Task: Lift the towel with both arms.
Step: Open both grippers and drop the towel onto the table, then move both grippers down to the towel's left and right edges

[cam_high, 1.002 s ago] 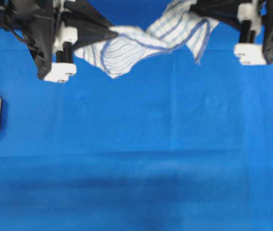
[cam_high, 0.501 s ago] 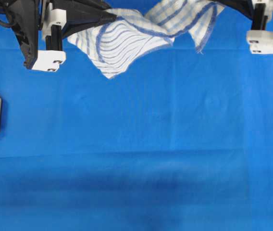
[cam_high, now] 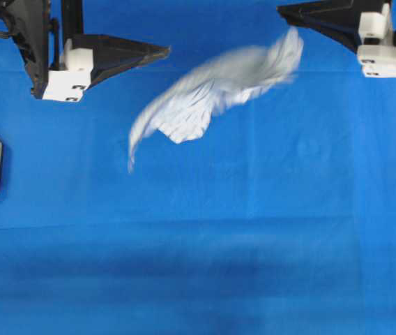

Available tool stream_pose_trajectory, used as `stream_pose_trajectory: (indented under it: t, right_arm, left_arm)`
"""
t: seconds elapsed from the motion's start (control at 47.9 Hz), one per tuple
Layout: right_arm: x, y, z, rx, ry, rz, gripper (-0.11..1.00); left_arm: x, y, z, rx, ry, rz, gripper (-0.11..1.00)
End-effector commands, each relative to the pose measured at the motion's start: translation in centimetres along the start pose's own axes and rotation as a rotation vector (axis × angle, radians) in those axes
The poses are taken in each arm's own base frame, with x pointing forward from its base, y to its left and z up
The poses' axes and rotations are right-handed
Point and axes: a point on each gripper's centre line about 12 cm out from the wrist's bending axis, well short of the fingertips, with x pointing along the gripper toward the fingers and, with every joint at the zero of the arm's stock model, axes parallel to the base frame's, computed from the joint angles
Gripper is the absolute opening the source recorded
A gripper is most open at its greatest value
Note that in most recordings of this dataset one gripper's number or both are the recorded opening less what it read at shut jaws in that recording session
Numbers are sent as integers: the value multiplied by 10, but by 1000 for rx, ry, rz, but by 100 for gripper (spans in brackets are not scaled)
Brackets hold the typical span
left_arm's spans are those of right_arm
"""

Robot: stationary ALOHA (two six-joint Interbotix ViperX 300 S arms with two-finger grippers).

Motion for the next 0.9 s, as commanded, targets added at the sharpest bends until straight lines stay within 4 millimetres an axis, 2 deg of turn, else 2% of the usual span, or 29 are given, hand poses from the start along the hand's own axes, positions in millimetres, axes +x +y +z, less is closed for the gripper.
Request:
stream_pose_trajectory:
  t: [0.0,0.209,0.376,0.543,0.877]
  right_arm:
    - [-5,-2,8,-4,-26,-10,66]
    - [4,-1,-3,-9,9,-9,66]
    - [17,4,-25,-7,72,-1,66]
    - [32,10,-61,-7,158,8,66]
    - [76,25,-151,16,275,40,66]
  left_arm:
    - [-8,1,7,0,-32,4,93]
    - [-3,-1,-7,-5,0,1,91]
    - [7,-3,-34,-10,48,-3,92]
    - [21,-9,-75,-13,96,-11,92]
    - [39,-16,-159,-11,123,-8,91]
